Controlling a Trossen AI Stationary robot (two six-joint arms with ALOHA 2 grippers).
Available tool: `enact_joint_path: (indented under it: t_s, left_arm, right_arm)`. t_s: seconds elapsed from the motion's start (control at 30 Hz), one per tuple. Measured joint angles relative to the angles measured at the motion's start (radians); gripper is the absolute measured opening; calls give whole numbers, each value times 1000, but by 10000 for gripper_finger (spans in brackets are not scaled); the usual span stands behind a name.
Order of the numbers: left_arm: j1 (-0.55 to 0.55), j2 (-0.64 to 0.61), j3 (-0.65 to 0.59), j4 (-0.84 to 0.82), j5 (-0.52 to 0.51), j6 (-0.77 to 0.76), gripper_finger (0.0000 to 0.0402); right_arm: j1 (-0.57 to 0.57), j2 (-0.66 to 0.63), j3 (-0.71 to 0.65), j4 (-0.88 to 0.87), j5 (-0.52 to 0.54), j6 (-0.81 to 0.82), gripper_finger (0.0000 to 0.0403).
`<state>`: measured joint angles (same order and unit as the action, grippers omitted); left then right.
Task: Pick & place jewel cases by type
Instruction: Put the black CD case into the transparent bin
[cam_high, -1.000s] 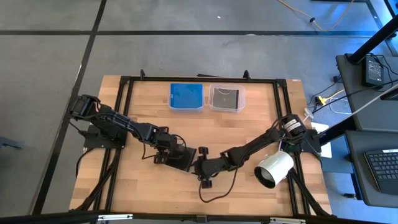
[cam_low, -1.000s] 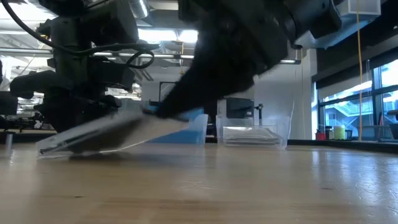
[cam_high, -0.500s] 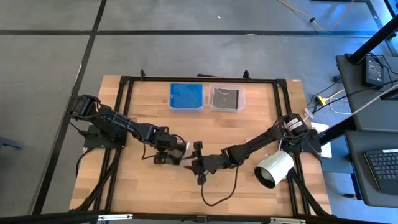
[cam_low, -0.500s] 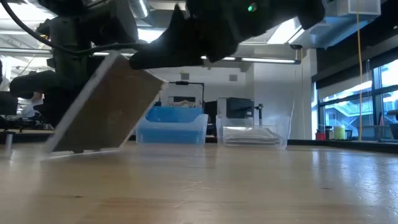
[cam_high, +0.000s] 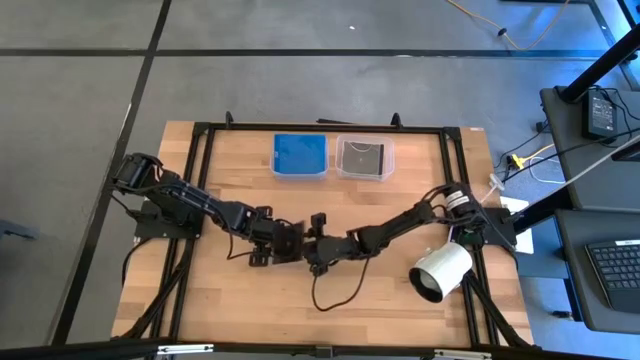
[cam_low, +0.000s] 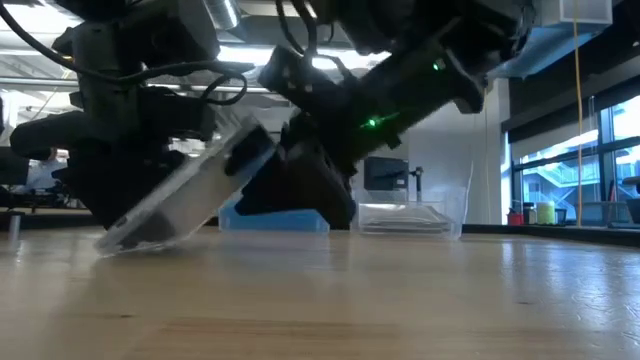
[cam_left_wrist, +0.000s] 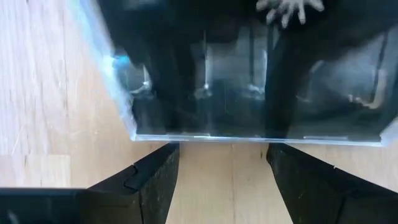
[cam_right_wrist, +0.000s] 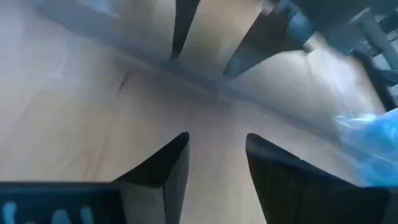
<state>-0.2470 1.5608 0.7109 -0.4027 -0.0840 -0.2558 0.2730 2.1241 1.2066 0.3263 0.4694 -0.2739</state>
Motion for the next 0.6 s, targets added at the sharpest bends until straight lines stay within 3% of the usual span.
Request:
enact_joint_path:
  t_s: [0.6]
  left_arm:
    - [-1, 0, 0, -2, -2, 1, 246]
  right_arm:
    - [21, -7, 3, 75, 45, -176, 163]
